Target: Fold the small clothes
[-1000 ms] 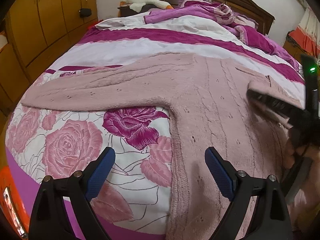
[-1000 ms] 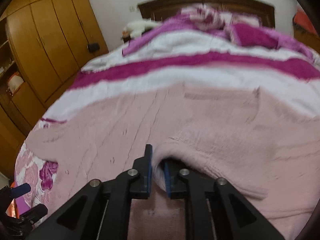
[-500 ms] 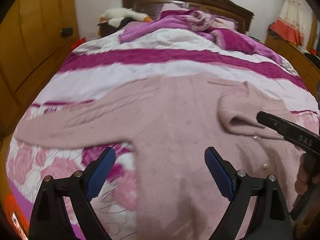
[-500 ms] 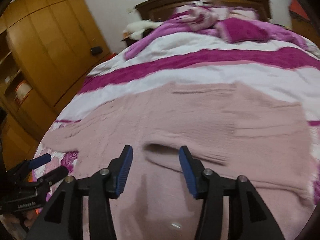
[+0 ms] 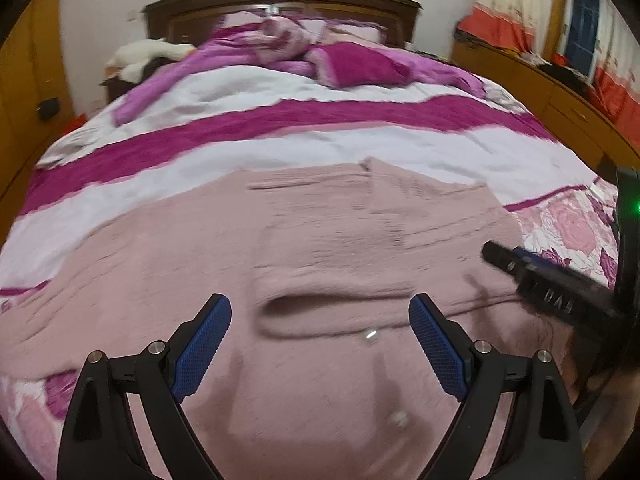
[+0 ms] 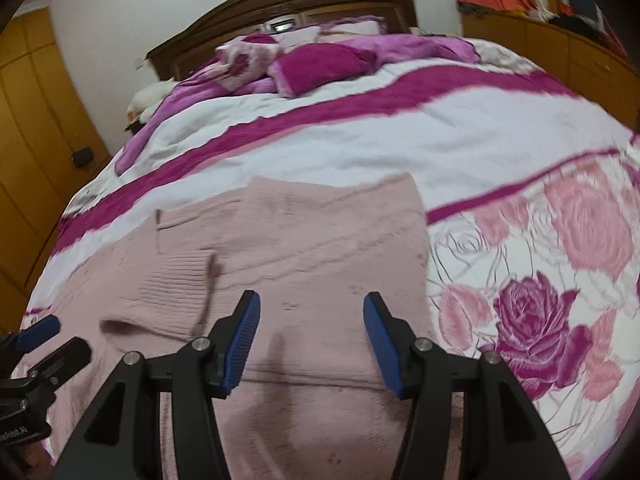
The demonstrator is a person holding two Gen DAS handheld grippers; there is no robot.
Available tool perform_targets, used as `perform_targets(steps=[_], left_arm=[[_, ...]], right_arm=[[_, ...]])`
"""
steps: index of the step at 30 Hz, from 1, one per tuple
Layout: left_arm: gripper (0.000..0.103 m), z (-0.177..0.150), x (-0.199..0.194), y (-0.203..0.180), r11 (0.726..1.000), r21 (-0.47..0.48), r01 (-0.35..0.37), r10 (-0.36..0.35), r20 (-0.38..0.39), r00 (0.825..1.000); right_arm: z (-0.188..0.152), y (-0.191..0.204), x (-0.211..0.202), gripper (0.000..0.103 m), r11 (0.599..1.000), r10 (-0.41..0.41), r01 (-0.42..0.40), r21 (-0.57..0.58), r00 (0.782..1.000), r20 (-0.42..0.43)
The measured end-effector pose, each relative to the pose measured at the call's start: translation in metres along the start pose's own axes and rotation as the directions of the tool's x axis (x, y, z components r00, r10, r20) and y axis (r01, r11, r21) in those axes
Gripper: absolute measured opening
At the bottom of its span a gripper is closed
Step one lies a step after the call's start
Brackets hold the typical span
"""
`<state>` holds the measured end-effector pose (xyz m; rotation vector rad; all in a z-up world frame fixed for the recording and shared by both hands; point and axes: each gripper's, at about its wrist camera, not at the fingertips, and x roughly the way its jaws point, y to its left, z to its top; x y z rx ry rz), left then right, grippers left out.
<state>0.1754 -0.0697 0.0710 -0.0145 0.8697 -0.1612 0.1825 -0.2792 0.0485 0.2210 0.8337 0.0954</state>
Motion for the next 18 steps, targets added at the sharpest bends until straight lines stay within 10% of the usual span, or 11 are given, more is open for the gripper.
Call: perform_targets(steps=[10,13,15,18], left_arm=[[0.066,0.002,0.07,-0.035,0.997,0.062,-0.044,0.049,-0.081,0.995],[0.046,-0.002,0.074,-0.034,0.995,0.066,-0.075,0.078,-0.049,0.996],[0.0,-0.001,0.069,-0.03,0.994,0.056,-0.099,0.1,-0.022,0.995],[0.0,0.005,0.054,-0.005,0.999,-0.043,-0.014,0.015,0.01,1.0]], right_arm=[[-0.005,-0.005,0.011,0.057,1.0,0.007,-0.007,0.008,0.999,0.033],[-0.004,-0.006,0.01,0.057,1.0,0.01,-0.01,0.014,0.999,0.037],[-0.006,-0.006,0.01,0.057,1.0,0.014,-0.014,0.017,0.999,0.037],[-0.006,-0.006,0.009,0.057,1.0,0.014,-0.015,0.021,0.999,0.044]])
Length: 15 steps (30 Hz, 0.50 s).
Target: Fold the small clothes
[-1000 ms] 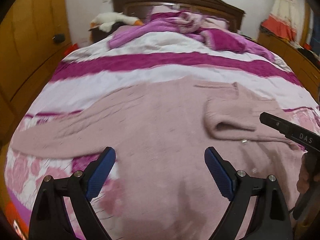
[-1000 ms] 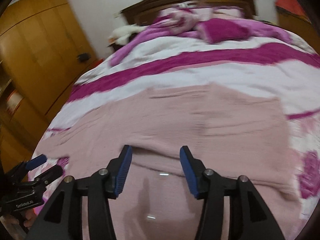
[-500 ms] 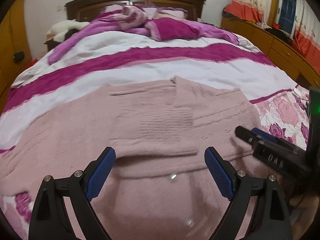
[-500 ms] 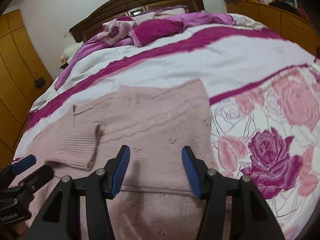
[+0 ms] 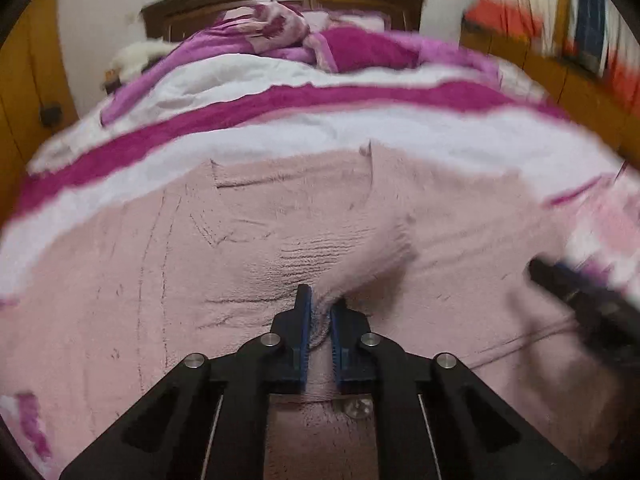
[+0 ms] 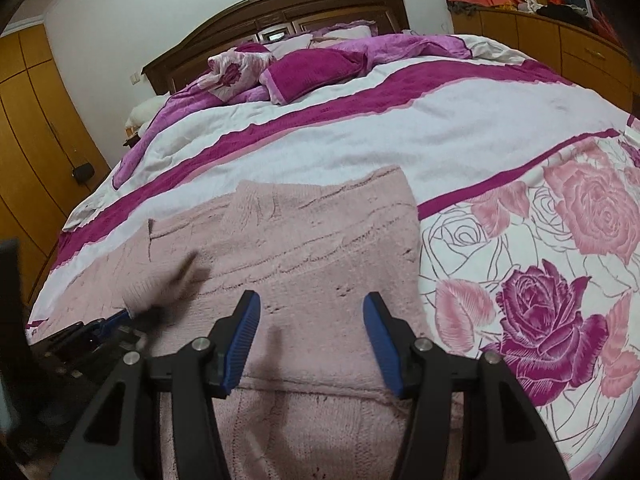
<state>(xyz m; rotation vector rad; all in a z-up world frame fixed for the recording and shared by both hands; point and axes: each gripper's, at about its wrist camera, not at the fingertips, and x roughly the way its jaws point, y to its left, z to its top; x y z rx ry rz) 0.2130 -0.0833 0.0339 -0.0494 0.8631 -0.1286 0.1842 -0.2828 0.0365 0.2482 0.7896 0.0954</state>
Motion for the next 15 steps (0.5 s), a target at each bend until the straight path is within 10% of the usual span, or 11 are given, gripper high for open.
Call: perform_targets(steps=[7,15], left_arm=[[0.0,-0.001,-0.057,0.075,0.979,-0.171,-0.108,0.134,0.149,0.98],[0.0,-0.045,-0.038,0.163,0.895,-0.425,-0.137,0.148,-0.007,0.989]], right_arm=[[-0.002,0.002,-0.001,0.057,1.0,-0.001,0.001,-0.005,1.0,0.009],[-0.005,0.008,0.003,0.057,0.999,-0.007,0.007,-0.032,1.0,-0.003]])
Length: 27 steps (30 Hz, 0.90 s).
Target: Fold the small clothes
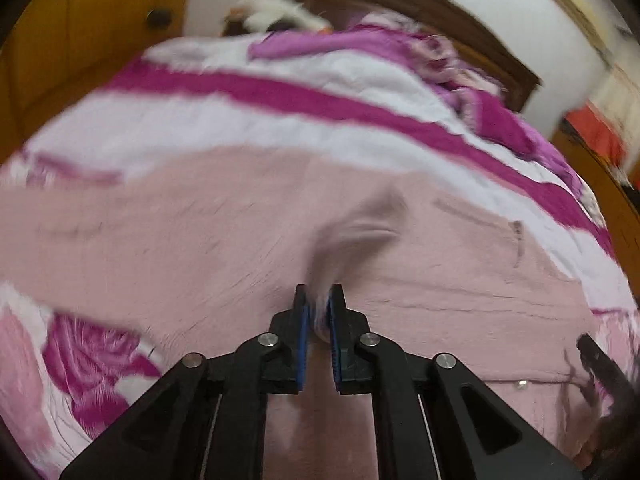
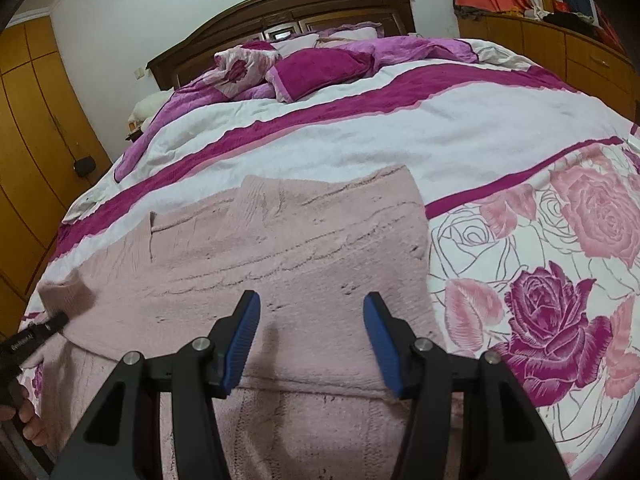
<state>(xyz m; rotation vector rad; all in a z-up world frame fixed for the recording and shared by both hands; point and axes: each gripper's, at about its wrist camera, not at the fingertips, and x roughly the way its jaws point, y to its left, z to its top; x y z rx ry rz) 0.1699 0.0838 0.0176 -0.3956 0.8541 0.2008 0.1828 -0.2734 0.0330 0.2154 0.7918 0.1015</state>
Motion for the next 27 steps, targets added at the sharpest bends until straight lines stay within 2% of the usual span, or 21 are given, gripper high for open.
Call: perform_targets(steps=[3,7,11,16,19,22,24,27], left_arm=[[0.0,-0.004,-0.002,0.014,0.999,-0.052,0.018,-0.018,0.005,1.0],[0.0,0.001,-0.012,0.02,0.997,-0.081,-0.004,0.008,0.053,0.999],[0.006,0.003,-0.014,0.031,0.993,-0.121,0.001,0.009,0.081,0.997],[0.007,-0.006,0.0,0.04,0.99,-0.142,0.021,-0.009,0.084,0.996],[0.007,-0.006,0.004,0.041,0.989,-0.145,0.029,-0.015,0.097,0.995],[0.007,-0.007,0.007,0.042,0.988,-0.152,0.027,-0.012,0.099,0.995],[0.007,-0.008,0.007,0.042,0.989,-0.148,0.024,-0.008,0.105,0.994],[0.007,-0.009,0.008,0.041,0.989,-0.146,0.022,-0.006,0.109,0.994]], right_arm=[[-0.002,0.001,0.003,0.057,1.0,-0.007,0.006,-0.008,1.0,-0.008],[-0.002,0.002,0.006,0.057,1.0,-0.014,0.014,-0.014,1.0,-0.015],[-0.003,0.003,0.006,0.057,1.0,-0.011,0.011,-0.016,1.0,-0.015],[0.006,-0.011,-0.009,0.057,0.997,0.073,-0.072,0.035,0.997,-0.021],[0.029,-0.032,-0.025,0.057,0.993,0.11,-0.111,0.046,0.994,0.009],[0.062,-0.052,-0.023,0.057,0.998,0.059,-0.059,-0.002,0.998,0.017],[0.085,-0.063,-0.003,0.057,0.998,0.046,-0.047,-0.039,0.999,-0.024],[0.113,-0.077,0.045,0.057,0.998,0.033,-0.039,-0.043,0.989,-0.148]])
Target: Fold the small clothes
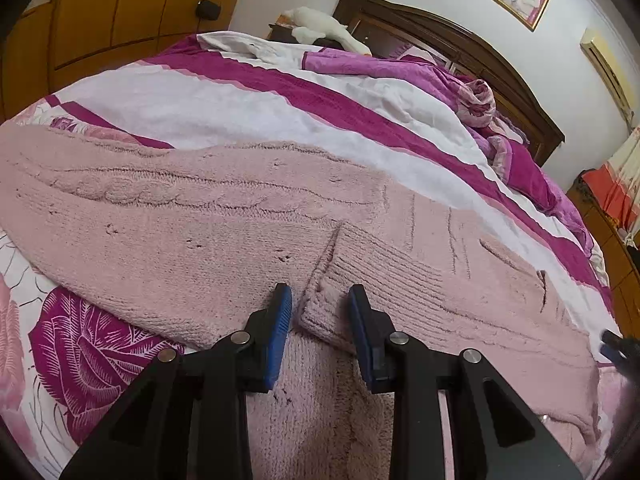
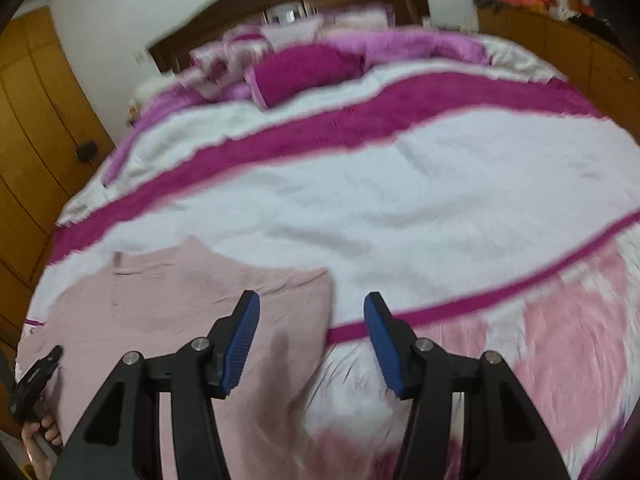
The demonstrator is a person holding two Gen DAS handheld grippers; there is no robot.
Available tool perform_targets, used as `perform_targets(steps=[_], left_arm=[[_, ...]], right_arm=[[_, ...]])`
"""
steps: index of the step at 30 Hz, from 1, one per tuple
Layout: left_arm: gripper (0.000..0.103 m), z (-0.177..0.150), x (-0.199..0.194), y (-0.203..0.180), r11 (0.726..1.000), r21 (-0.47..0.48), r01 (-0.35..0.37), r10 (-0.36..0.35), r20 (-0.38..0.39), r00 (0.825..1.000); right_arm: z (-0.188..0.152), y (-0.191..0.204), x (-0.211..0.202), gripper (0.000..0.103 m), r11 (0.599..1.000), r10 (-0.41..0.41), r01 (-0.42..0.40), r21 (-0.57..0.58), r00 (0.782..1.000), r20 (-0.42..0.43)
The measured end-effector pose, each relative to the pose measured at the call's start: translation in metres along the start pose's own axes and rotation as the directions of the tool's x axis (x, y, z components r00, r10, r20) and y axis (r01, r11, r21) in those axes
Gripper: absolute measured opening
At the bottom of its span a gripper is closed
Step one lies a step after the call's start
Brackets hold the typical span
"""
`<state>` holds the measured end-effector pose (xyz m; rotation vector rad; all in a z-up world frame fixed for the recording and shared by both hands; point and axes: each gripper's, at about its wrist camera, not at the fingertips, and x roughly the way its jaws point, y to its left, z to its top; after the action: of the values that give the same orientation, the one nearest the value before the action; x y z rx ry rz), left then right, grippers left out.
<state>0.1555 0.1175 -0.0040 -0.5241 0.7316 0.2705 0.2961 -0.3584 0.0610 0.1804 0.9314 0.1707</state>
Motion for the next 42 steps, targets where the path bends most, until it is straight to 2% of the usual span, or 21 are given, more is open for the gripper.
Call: perform_targets(steps=[3,6,7,8,9,10,11,12,14,16,20,22,23,25,29,33,35,37,42], left_arm=[[0.007,-0.001,0.0,0.0,1.0,-0.005,0.006,-0.006,0.001,1.0],[0.007,-0.001,0.0,0.001,1.0,-0.008,0.01,-0.01,0.002,1.0],[0.007,-0.001,0.0,0.001,1.0,-0.007,0.009,-0.009,0.002,1.0],[0.007,-0.001,0.0,0.002,1.0,-0.007,0.009,-0.009,0.003,1.0],[0.007,-0.001,0.0,0.002,1.0,-0.007,0.009,-0.009,0.002,1.0],[0.007,-0.001,0.0,0.002,1.0,-0.008,0.009,-0.009,0.002,1.0],[0.007,-0.001,0.0,0.002,1.0,-0.007,0.009,-0.009,0.003,1.0],[0.007,-0.001,0.0,0.002,1.0,-0.007,0.009,-0.009,0.002,1.0],[0.007,-0.001,0.0,0.002,1.0,-0.006,0.008,-0.008,0.003,1.0],[0.008,-0.001,0.0,0.002,1.0,-0.004,0.007,-0.007,0.002,1.0],[0.008,0.0,0.001,0.003,1.0,0.004,0.001,-0.001,0.001,1.0],[0.009,0.001,0.002,0.002,1.0,0.007,-0.002,0.002,0.001,1.0],[0.009,0.001,0.002,0.002,1.0,0.008,-0.002,0.002,0.0,1.0],[0.009,0.001,0.002,0.002,1.0,0.008,-0.002,0.002,0.001,1.0],[0.009,0.001,0.004,0.001,1.0,0.014,-0.008,0.008,0.0,1.0],[0.009,0.001,0.005,0.0,1.0,0.016,-0.01,0.01,-0.001,1.0],[0.009,0.002,0.005,0.001,1.0,0.016,-0.011,0.011,-0.001,1.0],[0.009,0.001,0.005,0.001,1.0,0.017,-0.011,0.011,-0.001,1.0],[0.009,0.001,0.004,0.001,1.0,0.016,-0.01,0.01,-0.001,1.0]], right_arm=[[0.019,0.0,0.037,0.057,0.999,0.019,-0.021,-0.026,0.996,-0.085],[0.024,0.012,0.064,0.057,0.993,0.079,-0.093,-0.075,0.981,-0.179],[0.021,0.02,0.078,0.057,0.991,0.037,-0.067,-0.12,0.971,-0.237],[0.018,0.027,0.083,0.054,0.984,-0.007,-0.038,-0.173,0.968,-0.25],[0.016,0.036,0.083,0.034,0.971,-0.043,-0.016,-0.238,0.97,-0.24],[0.016,0.042,0.08,0.015,0.965,-0.035,-0.03,-0.262,0.97,-0.24],[0.016,0.046,0.075,0.015,0.965,-0.002,-0.061,-0.256,0.971,-0.238],[0.018,0.051,0.064,0.014,0.962,-0.004,-0.049,-0.269,0.981,-0.193],[0.02,0.059,0.048,0.014,0.95,-0.035,0.006,-0.312,0.996,-0.087],[0.023,0.058,0.046,0.014,0.943,-0.111,0.097,-0.318,0.994,-0.025],[0.018,0.053,0.077,0.016,0.93,-0.197,0.169,-0.326,0.979,-0.054],[0.012,0.058,0.086,0.02,0.923,-0.215,0.19,-0.334,0.976,-0.036],[0.01,0.057,0.084,0.021,0.925,-0.221,0.204,-0.32,0.975,-0.018],[0.012,0.057,0.077,0.031,0.939,-0.219,0.205,-0.277,0.976,-0.018],[0.007,0.06,0.036,0.032,0.939,-0.22,0.22,-0.265,0.975,0.032],[-0.013,0.07,-0.006,0.044,0.951,-0.159,0.164,-0.261,0.986,0.042],[-0.03,0.074,-0.02,0.044,0.961,-0.112,0.113,-0.254,0.994,0.018],[-0.048,0.078,-0.027,0.045,0.967,-0.073,0.068,-0.244,0.997,-0.014],[-0.084,0.083,-0.019,0.046,0.974,-0.046,0.03,-0.223,0.997,-0.067]])
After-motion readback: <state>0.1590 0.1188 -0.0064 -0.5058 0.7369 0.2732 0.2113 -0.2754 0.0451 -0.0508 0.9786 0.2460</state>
